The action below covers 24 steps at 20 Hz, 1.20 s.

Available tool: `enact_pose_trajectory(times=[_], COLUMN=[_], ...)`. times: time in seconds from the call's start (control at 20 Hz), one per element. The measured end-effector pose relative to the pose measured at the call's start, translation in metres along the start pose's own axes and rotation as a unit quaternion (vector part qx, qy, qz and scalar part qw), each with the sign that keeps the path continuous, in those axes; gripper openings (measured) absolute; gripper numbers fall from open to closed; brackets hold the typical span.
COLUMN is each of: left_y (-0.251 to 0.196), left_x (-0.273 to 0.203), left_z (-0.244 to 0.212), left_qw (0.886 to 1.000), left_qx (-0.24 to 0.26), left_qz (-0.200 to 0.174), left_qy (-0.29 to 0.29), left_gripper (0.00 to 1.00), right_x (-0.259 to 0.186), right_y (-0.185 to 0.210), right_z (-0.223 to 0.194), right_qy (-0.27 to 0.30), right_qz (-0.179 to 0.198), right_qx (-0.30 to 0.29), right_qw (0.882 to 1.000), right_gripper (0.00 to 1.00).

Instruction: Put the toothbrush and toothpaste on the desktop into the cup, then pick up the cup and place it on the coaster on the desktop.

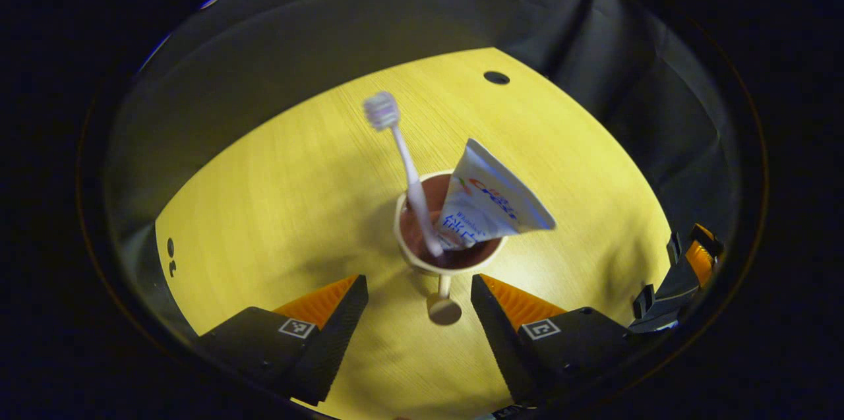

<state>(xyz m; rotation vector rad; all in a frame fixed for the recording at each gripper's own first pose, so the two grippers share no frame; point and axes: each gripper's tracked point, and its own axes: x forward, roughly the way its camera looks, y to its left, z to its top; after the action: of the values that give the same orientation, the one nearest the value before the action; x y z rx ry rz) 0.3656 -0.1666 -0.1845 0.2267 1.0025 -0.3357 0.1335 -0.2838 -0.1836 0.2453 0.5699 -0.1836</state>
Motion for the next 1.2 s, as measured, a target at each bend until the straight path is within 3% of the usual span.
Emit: enact_pose_trajectory(times=[0.15,0.3,0.5,0.65,0.8,1.0,1.1,1.2], left_y=[0.003,0.007,0.021,0.035,0.035,0.018,0.005,0.0], left_x=[-0.062,-0.121,-0.196,-0.254,-0.294,-0.336,-0.346,-0.345], left_z=[0.006,0.002,-0.029,-0.057,-0.093,-0.134,-0.155,-0.161], left_qw=[0.996,0.983,0.955,0.92,0.892,0.858,0.85,0.853], left_qx=[-0.018,-0.045,-0.093,-0.099,-0.108,-0.127,-0.12,-0.128], left_qz=[0.001,0.009,0.02,0.06,0.102,0.12,0.118,0.121], left_qy=[-0.084,-0.176,-0.28,-0.375,-0.427,-0.483,-0.499,-0.491], left_gripper=[0.98,0.98,0.98,0.98,0.98,0.97,0.97,0.97], right_x=[-0.002,-0.01,-0.029,-0.052,-0.076,-0.103,-0.117,-0.13], right_y=[0.018,0.051,0.103,0.137,0.164,0.189,0.196,0.207], right_z=[0.007,0.018,0.037,0.046,0.038,-0.004,-0.019,-0.028], right_qy=[-0.002,-0.007,-0.033,-0.058,-0.073,-0.056,-0.051,-0.051], right_qz=[0.009,0.033,0.065,0.082,0.095,0.11,0.116,0.128], right_qx=[-0.018,-0.032,-0.058,-0.071,-0.075,-0.101,-0.109,-0.104], right_qw=[1.0,0.999,0.996,0.992,0.99,0.987,0.986,0.985], right_gripper=[0.98,0.98,0.98,0.98,0.98,0.98,0.98,0.98])
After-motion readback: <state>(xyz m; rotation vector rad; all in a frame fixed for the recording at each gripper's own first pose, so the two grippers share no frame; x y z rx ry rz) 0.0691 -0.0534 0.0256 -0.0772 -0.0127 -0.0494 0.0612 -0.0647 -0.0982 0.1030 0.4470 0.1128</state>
